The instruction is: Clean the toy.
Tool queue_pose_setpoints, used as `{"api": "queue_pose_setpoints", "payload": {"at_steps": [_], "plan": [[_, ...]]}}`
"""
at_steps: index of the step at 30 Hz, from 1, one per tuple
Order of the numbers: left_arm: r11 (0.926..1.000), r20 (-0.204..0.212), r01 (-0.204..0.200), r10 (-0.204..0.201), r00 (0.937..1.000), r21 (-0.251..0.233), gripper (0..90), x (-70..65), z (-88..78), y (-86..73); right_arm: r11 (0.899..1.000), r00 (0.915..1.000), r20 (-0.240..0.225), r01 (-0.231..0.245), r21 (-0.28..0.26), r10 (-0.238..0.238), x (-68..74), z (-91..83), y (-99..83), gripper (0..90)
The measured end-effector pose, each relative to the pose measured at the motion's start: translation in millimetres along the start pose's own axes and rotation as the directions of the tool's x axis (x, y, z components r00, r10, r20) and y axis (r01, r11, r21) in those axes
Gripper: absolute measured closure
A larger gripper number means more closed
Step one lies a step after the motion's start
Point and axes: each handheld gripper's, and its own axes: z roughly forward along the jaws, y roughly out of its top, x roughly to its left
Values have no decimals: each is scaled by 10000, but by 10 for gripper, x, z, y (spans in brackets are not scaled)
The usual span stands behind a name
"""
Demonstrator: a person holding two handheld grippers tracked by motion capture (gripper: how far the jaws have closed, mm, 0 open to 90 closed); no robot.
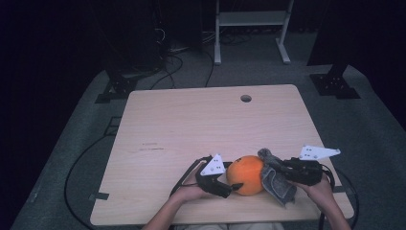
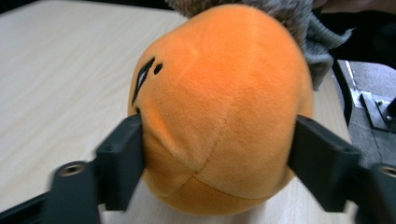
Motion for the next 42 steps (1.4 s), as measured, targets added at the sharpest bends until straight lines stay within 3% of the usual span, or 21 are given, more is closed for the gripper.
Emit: {"api": "queue_pose_setpoints", "payload": {"at_steps": [4, 9, 13, 15, 19, 24, 28, 31, 33, 36, 39, 42], "plan": [[9947, -150, -353, 340, 9993, -968, 318, -44, -170, 168, 9995, 9996, 114, 246, -197, -244, 79, -12, 84, 769], [9908, -295, -559, 526, 9982, -1232, 318, -15, -339, 247, 9983, 9998, -197, -46, -574, 35, 113, 94, 111, 770], [9947, -265, -184, 158, 9995, -1010, 319, 69, -388, 216, 9997, 9999, -16, -128, -229, 128, 129, 210, 95, 769], [9966, -304, -95, 70, 9995, -817, 321, 78, -380, 192, 10000, 9995, 326, 26, -35, -24, 146, 235, 110, 768], [9984, -412, -146, 123, 9991, -548, 321, 77, -334, 182, 9996, 9993, 345, 146, -245, -138, 193, 224, 164, 767], [9989, -469, -185, 165, 9988, -429, 320, 58, -310, 199, 9972, 9988, -84, 485, -563, -490, 291, 215, 246, 768], [9988, -537, -397, 381, 9978, -289, 321, 21, -291, 226, 9906, 9912, -998, 754, -1143, -870, 474, 240, 367, 768], [9988, -455, -393, 379, 9982, -306, 321, 5, -313, 246, 9854, 9850, -905, 1382, -992, -1472, 605, 305, 448, 767], [9992, -581, -370, 360, 9977, -150, 321, 4, -304, 225, 9887, 9880, -828, 1229, -861, -1300, 567, 342, 410, 767], [9993, -400, -267, 256, 9989, -266, 303, 23, -274, 185, 9935, 9917, -921, 822, -784, -894, 480, 384, 307, 768], [9981, -7, 269, -270, 9996, -546, 199, 78, -279, 179, 9949, 9935, -864, 676, -750, -740, 434, 363, 261, 768], [9984, -280, 490, -497, 9984, -281, 109, 130, -258, 145, 9950, 9955, -690, 597, -802, -653, 394, 331, 230, 767]]}}
